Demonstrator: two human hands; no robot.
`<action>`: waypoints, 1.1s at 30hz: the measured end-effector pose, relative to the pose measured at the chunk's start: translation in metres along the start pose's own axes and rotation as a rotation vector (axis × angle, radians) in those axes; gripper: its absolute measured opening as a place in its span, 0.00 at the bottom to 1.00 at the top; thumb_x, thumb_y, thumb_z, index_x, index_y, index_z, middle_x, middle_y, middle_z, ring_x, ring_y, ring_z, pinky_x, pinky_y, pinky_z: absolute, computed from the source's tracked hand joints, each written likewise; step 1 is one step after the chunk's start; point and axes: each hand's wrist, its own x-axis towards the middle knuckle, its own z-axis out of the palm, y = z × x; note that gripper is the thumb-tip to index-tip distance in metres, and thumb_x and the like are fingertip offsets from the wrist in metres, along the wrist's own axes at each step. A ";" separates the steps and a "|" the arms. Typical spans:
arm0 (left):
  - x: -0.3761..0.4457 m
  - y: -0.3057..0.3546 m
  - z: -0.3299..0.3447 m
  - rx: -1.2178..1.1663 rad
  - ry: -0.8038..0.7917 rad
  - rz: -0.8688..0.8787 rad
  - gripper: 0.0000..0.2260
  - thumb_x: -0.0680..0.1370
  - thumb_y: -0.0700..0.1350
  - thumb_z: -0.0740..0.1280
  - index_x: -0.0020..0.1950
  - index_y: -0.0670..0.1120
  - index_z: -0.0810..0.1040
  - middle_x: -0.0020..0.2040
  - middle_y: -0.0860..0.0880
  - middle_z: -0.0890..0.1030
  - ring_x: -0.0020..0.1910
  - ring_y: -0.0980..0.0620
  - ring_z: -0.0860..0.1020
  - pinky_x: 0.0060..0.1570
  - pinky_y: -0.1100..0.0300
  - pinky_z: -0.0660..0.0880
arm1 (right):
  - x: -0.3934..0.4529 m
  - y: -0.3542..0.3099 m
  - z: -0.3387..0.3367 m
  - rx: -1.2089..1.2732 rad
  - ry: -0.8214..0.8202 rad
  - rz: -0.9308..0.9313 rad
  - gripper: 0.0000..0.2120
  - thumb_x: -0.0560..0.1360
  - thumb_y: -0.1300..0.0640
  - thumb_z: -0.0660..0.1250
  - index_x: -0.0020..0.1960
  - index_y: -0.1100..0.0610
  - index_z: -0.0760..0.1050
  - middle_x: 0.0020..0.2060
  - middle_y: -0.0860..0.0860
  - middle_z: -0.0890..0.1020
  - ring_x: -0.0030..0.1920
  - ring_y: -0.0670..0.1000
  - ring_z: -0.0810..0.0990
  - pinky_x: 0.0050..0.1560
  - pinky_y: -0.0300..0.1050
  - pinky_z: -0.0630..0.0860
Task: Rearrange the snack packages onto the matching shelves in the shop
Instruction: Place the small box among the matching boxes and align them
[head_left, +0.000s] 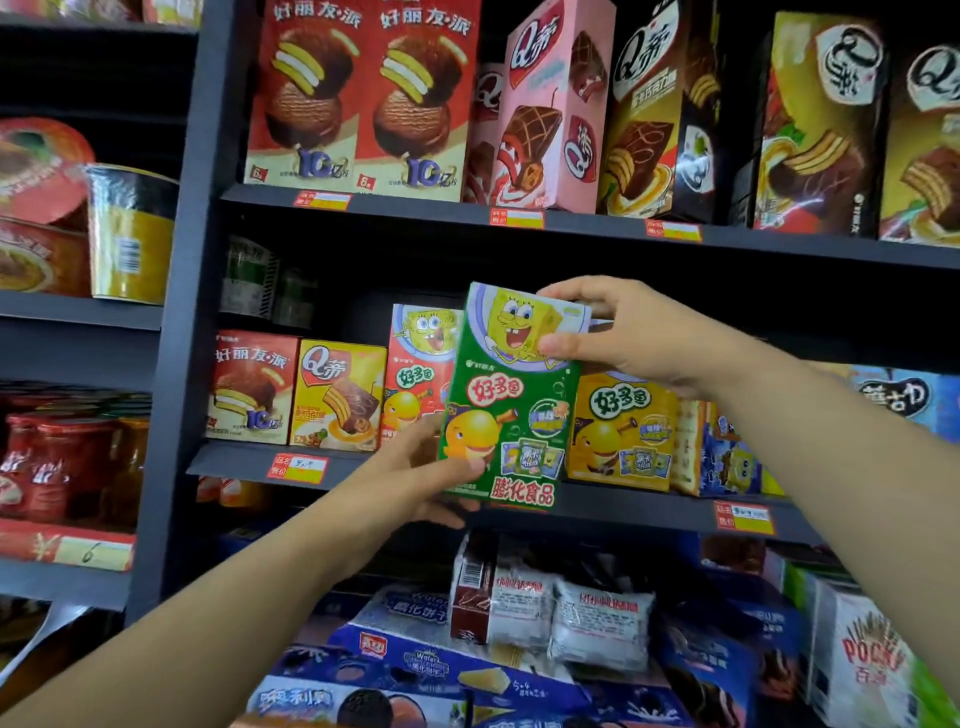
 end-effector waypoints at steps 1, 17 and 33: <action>0.002 0.000 0.000 0.091 0.060 0.021 0.15 0.73 0.44 0.70 0.58 0.53 0.72 0.54 0.49 0.80 0.48 0.48 0.82 0.46 0.53 0.79 | 0.002 -0.001 -0.001 -0.028 0.024 -0.009 0.16 0.69 0.57 0.73 0.55 0.49 0.75 0.49 0.46 0.83 0.49 0.47 0.84 0.50 0.43 0.81; 0.009 -0.004 -0.029 0.565 0.330 0.183 0.09 0.75 0.42 0.69 0.52 0.50 0.74 0.45 0.50 0.80 0.42 0.51 0.79 0.38 0.61 0.76 | 0.041 0.016 0.000 -0.655 0.115 0.039 0.25 0.66 0.40 0.73 0.58 0.50 0.73 0.57 0.49 0.78 0.54 0.49 0.77 0.56 0.47 0.75; 0.016 -0.008 -0.029 1.116 0.275 0.408 0.12 0.76 0.46 0.66 0.59 0.48 0.73 0.53 0.56 0.70 0.56 0.58 0.69 0.53 0.66 0.62 | 0.036 0.029 -0.005 -0.957 0.099 0.034 0.25 0.71 0.40 0.69 0.64 0.48 0.67 0.55 0.48 0.79 0.58 0.54 0.75 0.62 0.51 0.61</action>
